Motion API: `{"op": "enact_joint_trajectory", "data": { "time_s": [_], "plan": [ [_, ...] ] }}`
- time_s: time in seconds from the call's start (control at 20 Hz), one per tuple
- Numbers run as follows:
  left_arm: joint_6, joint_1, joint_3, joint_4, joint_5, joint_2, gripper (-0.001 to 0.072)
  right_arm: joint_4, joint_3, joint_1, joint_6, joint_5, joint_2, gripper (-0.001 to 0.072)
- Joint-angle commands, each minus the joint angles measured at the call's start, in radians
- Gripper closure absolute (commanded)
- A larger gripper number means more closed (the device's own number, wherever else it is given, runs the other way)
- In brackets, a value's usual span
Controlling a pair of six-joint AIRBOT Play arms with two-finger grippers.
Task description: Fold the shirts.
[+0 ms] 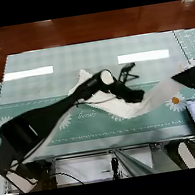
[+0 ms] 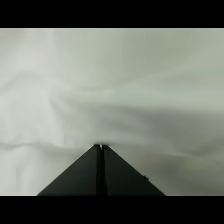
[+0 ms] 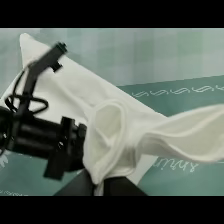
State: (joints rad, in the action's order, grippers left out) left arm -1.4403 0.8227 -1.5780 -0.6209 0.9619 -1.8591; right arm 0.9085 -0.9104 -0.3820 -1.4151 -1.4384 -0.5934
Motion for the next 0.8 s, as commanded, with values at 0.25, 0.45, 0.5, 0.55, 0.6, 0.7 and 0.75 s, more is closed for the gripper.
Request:
{"op": "enact_joint_trajectory", "data": {
  "time_s": [0.25, 0.45, 0.5, 0.55, 0.6, 0.7, 0.75],
  "plan": [
    [0.085, -0.533, 0.010, -0.037, 0.241, 0.277, 0.0681, -0.119, -0.010, 0.330, -0.029, 0.205, -0.149, 0.0688],
    [0.140, -0.761, 0.212, -0.172, 0.303, 0.578, 0.0680, -0.125, -0.156, 0.685, -0.043, 0.377, -0.465, 0.0688],
    [0.166, -0.797, 0.316, -0.173, 0.275, 0.677, 0.0680, -0.125, -0.219, 0.757, -0.040, 0.404, -0.570, 0.0688],
    [0.176, -0.827, 0.436, -0.173, 0.235, 0.787, 0.0680, -0.125, -0.283, 0.808, -0.034, 0.425, -0.667, 0.0688],
    [0.176, -0.849, 0.543, -0.173, 0.197, 0.883, 0.0680, -0.126, -0.355, 0.848, -0.035, 0.448, -0.770, 0.0688],
    [0.176, -0.876, 0.738, -0.173, 0.135, 1.055, 0.0680, -0.137, -0.495, 0.891, -0.037, 0.467, -0.947, 0.0688],
    [0.176, -0.880, 0.819, -0.173, 0.115, 1.124, 0.0680, -0.155, -0.557, 0.899, -0.035, 0.467, -1.020, 0.0688]
  ]
}}
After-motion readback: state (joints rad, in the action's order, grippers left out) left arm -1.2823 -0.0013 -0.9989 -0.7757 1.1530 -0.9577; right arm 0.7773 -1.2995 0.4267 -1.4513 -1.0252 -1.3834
